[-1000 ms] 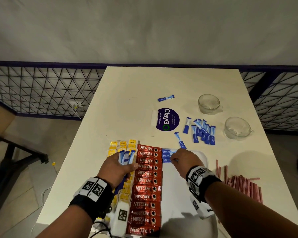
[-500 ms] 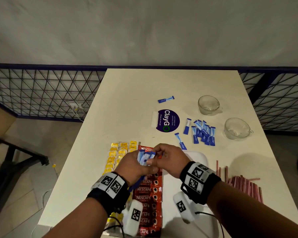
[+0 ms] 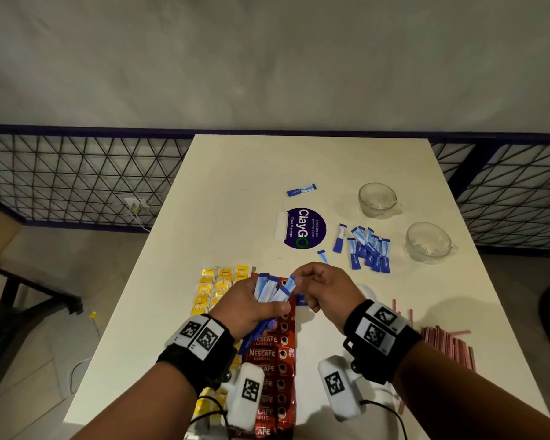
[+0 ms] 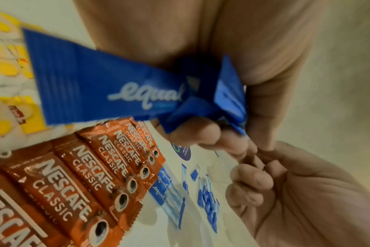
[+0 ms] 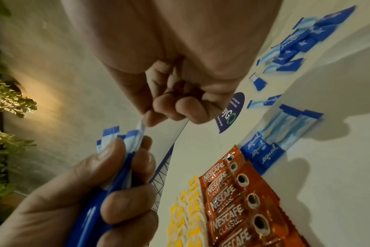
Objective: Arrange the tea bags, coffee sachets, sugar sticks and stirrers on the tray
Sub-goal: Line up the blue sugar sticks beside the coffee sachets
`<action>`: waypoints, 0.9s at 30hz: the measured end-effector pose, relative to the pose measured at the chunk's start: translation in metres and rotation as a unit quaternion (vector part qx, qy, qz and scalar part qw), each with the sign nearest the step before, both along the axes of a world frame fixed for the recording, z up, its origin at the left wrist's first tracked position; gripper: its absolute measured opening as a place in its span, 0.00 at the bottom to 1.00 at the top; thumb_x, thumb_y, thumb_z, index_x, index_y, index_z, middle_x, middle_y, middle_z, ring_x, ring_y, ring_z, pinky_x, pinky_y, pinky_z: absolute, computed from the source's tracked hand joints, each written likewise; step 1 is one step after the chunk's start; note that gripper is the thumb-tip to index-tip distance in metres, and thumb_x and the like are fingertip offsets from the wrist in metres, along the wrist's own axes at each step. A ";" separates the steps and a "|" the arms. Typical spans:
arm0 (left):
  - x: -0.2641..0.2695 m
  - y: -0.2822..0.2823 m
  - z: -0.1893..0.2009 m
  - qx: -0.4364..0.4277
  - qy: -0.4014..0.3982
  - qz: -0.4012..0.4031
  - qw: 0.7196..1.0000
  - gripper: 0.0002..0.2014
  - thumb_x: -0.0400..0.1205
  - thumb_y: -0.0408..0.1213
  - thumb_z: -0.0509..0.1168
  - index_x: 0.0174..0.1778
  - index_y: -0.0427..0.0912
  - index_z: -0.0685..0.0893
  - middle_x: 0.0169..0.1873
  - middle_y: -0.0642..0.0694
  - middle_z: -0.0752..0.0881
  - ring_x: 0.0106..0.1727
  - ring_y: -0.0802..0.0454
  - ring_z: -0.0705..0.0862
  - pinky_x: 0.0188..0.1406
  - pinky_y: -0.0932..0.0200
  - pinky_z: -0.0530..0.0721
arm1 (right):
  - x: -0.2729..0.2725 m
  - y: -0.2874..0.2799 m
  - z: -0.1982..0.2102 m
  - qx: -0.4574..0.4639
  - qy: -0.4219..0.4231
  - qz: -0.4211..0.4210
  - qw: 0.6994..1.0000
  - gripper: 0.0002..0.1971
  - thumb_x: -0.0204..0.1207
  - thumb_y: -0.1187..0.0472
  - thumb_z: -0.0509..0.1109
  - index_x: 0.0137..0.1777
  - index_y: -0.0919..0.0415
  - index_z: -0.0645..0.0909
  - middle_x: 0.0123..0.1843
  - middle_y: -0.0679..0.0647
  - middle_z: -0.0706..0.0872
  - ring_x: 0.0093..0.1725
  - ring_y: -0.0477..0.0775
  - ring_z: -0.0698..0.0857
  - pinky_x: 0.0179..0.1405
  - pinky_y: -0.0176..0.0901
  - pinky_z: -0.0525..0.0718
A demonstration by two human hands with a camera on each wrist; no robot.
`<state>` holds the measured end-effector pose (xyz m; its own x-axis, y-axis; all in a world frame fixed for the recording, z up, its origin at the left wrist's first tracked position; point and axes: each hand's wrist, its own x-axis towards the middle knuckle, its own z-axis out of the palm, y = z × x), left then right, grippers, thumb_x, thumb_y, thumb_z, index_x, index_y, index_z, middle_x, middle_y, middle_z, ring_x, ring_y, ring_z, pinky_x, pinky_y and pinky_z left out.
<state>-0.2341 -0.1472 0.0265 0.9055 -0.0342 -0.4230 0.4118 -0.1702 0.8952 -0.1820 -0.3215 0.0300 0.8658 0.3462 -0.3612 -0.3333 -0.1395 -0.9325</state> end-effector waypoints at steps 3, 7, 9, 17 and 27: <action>-0.001 0.003 0.003 -0.070 0.023 0.028 0.997 0.04 0.78 0.29 0.72 0.47 0.38 0.85 0.33 0.35 0.86 0.23 0.49 0.79 0.22 0.58 0.78 | 0.001 -0.006 0.004 0.001 -0.024 0.026 0.999 0.11 0.76 0.74 0.67 0.49 0.57 0.85 0.29 0.51 0.83 0.23 0.48 0.72 0.25 0.39 0.71; -0.001 0.007 0.006 -0.126 0.046 0.039 0.990 0.03 0.80 0.29 0.68 0.48 0.35 0.84 0.34 0.38 0.89 0.21 0.51 0.77 0.19 0.61 0.76 | 0.003 -0.013 0.009 -0.111 -0.126 0.127 0.978 0.06 0.77 0.62 0.72 0.45 0.48 0.86 0.33 0.41 0.85 0.29 0.35 0.79 0.33 0.25 0.73; -0.001 0.009 0.003 -0.141 0.034 0.075 0.987 0.06 0.79 0.35 0.69 0.45 0.36 0.83 0.26 0.41 0.85 0.20 0.51 0.76 0.18 0.61 0.75 | 0.007 -0.016 0.008 -0.173 -0.166 0.122 0.963 0.05 0.78 0.57 0.72 0.42 0.45 0.85 0.36 0.36 0.84 0.33 0.34 0.79 0.36 0.25 0.71; 0.008 0.009 -0.007 -0.012 -0.032 0.128 0.991 0.13 0.65 0.38 0.80 0.38 0.41 0.83 0.23 0.50 0.83 0.24 0.52 0.80 0.30 0.55 0.78 | 0.010 -0.023 0.008 -0.168 -0.124 0.100 0.973 0.07 0.79 0.58 0.70 0.40 0.46 0.84 0.25 0.38 0.82 0.22 0.37 0.75 0.29 0.30 0.74; 0.010 -0.005 -0.004 0.085 -0.047 0.120 0.988 0.10 0.71 0.33 0.79 0.40 0.45 0.83 0.33 0.46 0.87 0.34 0.48 0.84 0.42 0.47 0.85 | 0.005 -0.036 0.000 -0.140 0.018 0.037 0.989 0.09 0.82 0.56 0.65 0.49 0.60 0.84 0.29 0.48 0.84 0.22 0.46 0.70 0.22 0.36 0.69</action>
